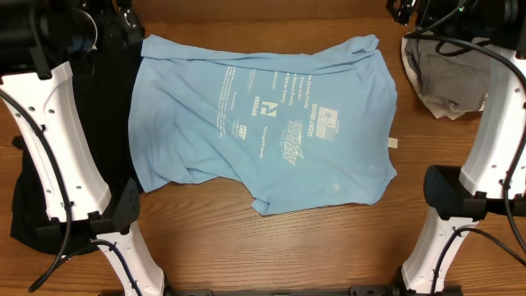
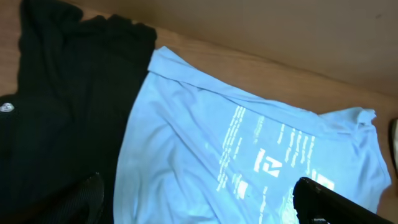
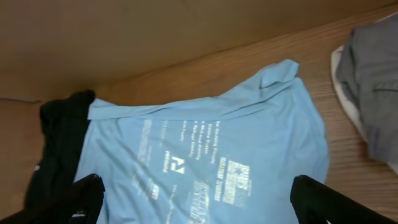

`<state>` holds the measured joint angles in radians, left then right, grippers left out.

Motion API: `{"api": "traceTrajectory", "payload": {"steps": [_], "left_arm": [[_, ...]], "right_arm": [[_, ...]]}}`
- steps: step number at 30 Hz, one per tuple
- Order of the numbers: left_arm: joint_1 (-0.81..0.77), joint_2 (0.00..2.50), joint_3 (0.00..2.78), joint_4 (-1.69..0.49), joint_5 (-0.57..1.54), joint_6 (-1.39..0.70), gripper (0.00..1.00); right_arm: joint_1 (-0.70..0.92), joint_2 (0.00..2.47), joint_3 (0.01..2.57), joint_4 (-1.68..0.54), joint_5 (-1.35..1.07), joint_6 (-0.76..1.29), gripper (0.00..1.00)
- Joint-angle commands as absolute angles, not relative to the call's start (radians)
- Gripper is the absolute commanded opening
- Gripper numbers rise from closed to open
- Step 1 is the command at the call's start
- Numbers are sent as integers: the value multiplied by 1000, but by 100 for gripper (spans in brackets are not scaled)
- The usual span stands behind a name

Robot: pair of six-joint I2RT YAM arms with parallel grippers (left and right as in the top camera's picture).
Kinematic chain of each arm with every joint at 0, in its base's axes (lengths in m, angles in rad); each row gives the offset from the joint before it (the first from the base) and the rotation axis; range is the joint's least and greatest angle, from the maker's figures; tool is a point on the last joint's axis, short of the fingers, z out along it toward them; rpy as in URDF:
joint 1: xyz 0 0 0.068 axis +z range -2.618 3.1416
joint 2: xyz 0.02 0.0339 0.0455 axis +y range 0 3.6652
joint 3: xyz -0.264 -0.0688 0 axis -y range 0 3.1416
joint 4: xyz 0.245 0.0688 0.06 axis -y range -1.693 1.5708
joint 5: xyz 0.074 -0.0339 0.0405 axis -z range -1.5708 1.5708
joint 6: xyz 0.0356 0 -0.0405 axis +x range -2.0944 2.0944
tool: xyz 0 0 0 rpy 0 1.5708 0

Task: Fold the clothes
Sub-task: 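Lower the shirt flat onto the table and release both grippers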

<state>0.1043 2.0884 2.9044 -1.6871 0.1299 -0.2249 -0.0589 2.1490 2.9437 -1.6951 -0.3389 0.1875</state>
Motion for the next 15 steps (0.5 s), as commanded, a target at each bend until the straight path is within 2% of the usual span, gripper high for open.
{"api": "traceTrajectory", "payload": {"steps": [1, 6, 15], "left_arm": [[79, 2062, 2893, -1689, 184, -183, 100], [50, 2025, 2893, -1689, 174, -183, 100], [35, 1949, 2825, -1689, 173, -179, 100]], "right_arm": [[-57, 2070, 2937, -1694, -377, 214, 100], [-51, 1948, 2816, -1694, -359, 210, 100], [-26, 1702, 2373, -1694, -311, 215, 100]]}}
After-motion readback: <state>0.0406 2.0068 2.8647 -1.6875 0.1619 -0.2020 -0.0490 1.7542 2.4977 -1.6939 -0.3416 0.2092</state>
